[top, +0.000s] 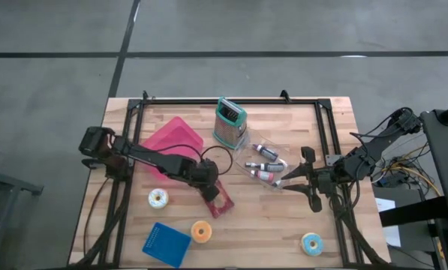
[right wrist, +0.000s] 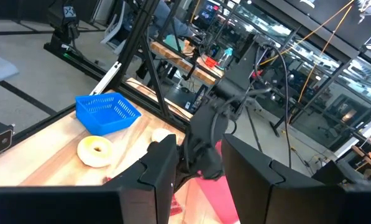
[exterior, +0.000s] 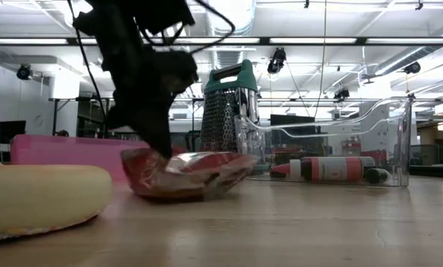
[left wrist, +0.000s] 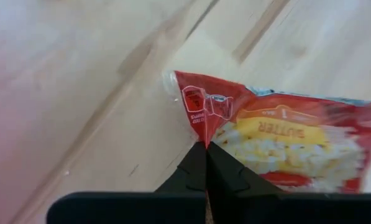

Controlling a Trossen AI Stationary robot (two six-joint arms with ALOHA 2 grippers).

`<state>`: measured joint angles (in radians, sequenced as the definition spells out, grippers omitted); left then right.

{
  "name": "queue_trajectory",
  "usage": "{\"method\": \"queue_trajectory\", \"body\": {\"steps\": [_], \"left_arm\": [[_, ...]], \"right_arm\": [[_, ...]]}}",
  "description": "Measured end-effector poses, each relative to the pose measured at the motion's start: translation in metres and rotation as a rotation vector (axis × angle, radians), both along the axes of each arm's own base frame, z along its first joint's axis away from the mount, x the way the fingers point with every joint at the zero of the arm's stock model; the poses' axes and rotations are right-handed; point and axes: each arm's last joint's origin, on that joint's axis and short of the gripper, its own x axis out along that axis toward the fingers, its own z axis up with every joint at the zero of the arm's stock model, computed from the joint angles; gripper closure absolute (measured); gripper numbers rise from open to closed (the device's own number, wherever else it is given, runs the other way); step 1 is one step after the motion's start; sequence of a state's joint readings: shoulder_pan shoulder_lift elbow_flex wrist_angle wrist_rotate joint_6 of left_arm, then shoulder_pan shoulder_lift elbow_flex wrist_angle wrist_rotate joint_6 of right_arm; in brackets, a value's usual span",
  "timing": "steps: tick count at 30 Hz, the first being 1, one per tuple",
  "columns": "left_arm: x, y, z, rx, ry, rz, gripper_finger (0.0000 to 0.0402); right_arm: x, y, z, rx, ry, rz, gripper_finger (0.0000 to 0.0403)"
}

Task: Pick & Place Food Item
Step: Put the red popcorn bag into the pink bin

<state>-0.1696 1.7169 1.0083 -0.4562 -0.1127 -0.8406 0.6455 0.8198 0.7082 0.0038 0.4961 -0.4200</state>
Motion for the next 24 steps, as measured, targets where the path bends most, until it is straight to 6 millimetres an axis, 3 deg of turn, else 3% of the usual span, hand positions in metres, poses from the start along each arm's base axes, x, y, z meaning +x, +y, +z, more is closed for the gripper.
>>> {"method": "queue_trajectory", "body": {"steps": [10, 24], "left_arm": [[-0.007, 0.006, 0.049, 0.194, -0.161, 0.0, 0.0401], [-0.043, 0.02, 0.105, 0.402, -0.322, 0.151, 0.0401]], "right_arm": [[0.0, 0.0, 0.0, -0.001, 0.0, 0.0, 0.028], [0.0, 0.0, 0.0, -0.001, 0.001, 0.0, 0.028]]}}
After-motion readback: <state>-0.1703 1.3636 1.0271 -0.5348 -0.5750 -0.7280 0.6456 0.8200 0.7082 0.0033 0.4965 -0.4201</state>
